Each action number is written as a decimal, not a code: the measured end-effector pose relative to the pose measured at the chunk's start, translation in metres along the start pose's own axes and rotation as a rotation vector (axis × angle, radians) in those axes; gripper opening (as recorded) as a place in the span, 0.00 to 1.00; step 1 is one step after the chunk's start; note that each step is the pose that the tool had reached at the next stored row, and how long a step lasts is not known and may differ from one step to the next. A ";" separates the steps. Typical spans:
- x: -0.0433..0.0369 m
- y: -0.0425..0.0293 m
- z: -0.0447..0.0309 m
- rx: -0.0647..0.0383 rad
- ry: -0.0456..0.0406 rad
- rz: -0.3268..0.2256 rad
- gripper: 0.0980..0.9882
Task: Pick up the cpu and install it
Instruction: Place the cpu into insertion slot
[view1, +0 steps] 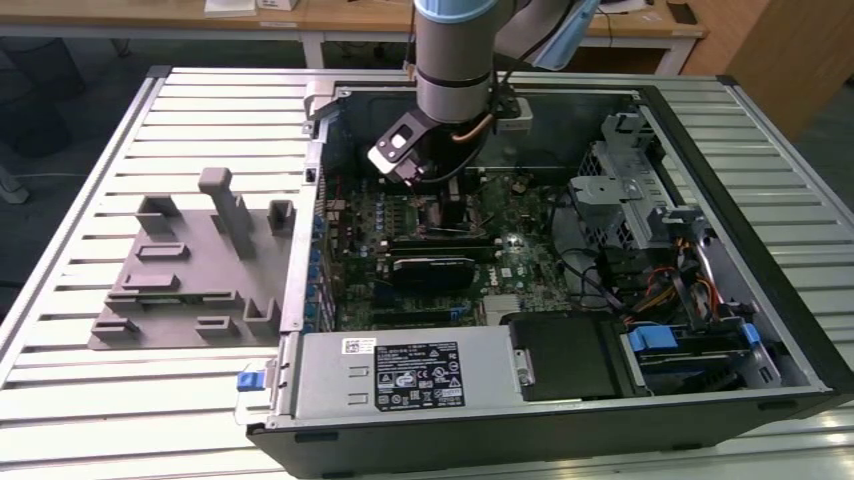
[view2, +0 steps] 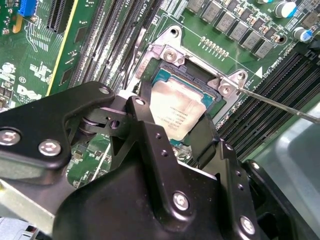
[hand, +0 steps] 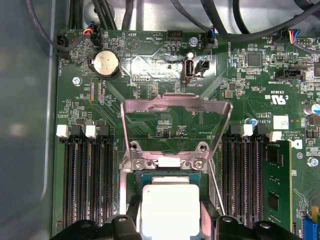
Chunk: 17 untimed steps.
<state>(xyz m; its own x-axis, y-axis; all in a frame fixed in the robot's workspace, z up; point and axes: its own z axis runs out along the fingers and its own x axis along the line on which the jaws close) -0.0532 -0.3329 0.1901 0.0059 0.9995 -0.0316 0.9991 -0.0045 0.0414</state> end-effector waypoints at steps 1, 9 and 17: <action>0.0000 -0.0002 0.0000 0.000 0.0000 0.000 0.50; 0.0000 -0.0014 -0.0001 -0.002 0.0011 0.000 0.50; 0.0000 -0.0028 -0.0002 -0.003 0.0022 0.000 0.50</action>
<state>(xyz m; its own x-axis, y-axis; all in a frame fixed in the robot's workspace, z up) -0.0560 -0.3329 0.1901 0.0060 0.9996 -0.0293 0.9990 -0.0047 0.0448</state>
